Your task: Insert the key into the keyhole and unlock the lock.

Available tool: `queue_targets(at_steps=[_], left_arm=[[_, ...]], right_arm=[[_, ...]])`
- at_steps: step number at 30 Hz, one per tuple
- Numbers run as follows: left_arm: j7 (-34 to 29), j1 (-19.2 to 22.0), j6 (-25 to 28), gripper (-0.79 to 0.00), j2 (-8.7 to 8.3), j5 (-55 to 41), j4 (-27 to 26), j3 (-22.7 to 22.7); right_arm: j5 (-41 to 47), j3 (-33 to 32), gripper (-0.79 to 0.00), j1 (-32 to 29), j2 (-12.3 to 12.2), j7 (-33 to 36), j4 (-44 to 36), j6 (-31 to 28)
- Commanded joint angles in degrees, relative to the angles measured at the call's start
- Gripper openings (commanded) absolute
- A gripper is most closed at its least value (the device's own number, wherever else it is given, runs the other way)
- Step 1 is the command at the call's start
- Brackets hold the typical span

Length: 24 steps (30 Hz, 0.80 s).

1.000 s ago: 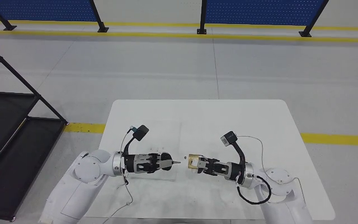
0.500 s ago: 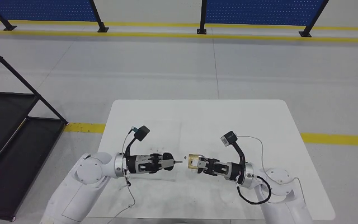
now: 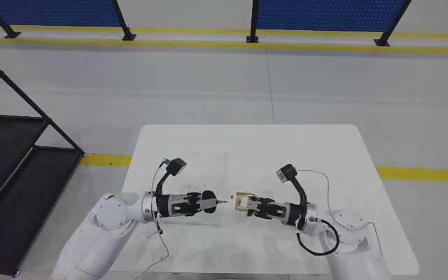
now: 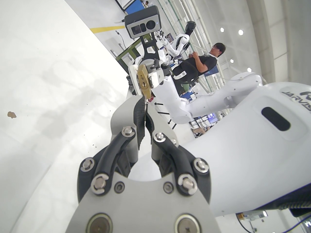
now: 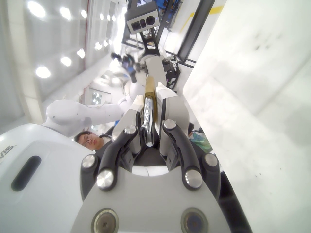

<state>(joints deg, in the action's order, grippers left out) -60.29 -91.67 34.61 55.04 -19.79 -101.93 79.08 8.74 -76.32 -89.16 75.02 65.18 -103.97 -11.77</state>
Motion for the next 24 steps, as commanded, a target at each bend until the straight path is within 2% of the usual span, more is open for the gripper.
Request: queue_targets(at_steps=[1,24], left_arm=[[0.10,0.06,-0.04,-0.785,-0.03,-0.04,0.09,-0.10],[0.16,1.44,0.06,-0.785,-0.19,0.10,0.68,-2.32]], right_arm=[[-0.06,0.27,-0.785,-0.03,-0.17,-0.52,-0.22,-0.24],[0.06,2.74,-0.785,0.61,-2.16,-0.63,-0.49,-1.15]])
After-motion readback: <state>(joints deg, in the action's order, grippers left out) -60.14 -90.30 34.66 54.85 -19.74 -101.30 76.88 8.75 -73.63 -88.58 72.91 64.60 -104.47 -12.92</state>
